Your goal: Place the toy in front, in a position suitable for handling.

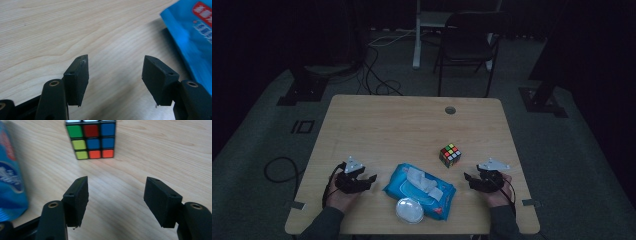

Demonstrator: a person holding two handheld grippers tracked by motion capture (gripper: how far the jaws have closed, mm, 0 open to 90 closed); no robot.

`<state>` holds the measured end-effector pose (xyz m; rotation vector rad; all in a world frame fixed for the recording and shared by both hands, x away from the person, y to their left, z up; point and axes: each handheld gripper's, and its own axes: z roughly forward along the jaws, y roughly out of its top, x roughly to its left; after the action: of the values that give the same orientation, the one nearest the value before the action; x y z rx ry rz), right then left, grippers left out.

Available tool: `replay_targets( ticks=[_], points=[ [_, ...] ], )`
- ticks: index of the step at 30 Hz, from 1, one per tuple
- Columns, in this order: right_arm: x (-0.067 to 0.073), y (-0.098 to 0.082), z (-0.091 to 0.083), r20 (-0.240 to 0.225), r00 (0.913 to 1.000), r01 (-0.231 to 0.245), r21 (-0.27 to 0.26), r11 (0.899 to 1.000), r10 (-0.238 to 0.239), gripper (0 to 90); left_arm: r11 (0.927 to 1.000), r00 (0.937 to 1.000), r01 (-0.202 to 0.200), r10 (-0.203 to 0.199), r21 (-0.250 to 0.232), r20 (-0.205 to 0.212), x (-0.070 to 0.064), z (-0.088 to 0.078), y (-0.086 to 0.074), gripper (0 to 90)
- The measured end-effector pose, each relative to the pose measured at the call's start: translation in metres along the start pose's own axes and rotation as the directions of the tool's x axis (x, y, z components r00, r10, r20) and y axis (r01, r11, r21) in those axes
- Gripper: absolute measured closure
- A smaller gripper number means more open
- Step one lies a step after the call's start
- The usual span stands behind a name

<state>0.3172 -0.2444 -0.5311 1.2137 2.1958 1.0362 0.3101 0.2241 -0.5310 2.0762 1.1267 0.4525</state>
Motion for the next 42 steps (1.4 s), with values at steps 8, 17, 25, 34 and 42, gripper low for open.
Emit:
replay_targets(
  ticks=[8,17,25,34,42],
  points=[
    [0.012,-0.001,-0.008,-0.028,0.9986,0.044,-0.021,0.999,-0.044,34.8,0.9995,0.9994,-0.030,0.031,-0.012,0.019,-0.014,-0.006,-0.002,39.0],
    [0.031,-0.005,-0.020,-0.097,0.9873,0.121,-0.051,0.991,-0.126,36.9,0.9966,0.9948,-0.075,0.077,-0.033,0.066,-0.034,-0.015,-0.005,38.9],
    [0.044,-0.007,-0.023,-0.218,0.9550,0.192,-0.059,0.980,-0.201,37.2,0.9935,0.9884,-0.106,0.110,-0.041,0.105,-0.045,-0.019,-0.007,40.3],
    [0.051,-0.001,-0.015,-0.302,0.9160,0.259,-0.057,0.964,-0.264,37.1,0.9924,0.9815,-0.122,0.123,-0.017,0.146,-0.049,-0.015,-0.005,40.5],
    [0.062,0.007,-0.003,-0.347,0.9035,0.245,-0.065,0.967,-0.252,39.0,0.9975,0.9973,-0.069,0.069,-0.012,-0.025,-0.029,-0.003,0.014,41.6]
  ],
)
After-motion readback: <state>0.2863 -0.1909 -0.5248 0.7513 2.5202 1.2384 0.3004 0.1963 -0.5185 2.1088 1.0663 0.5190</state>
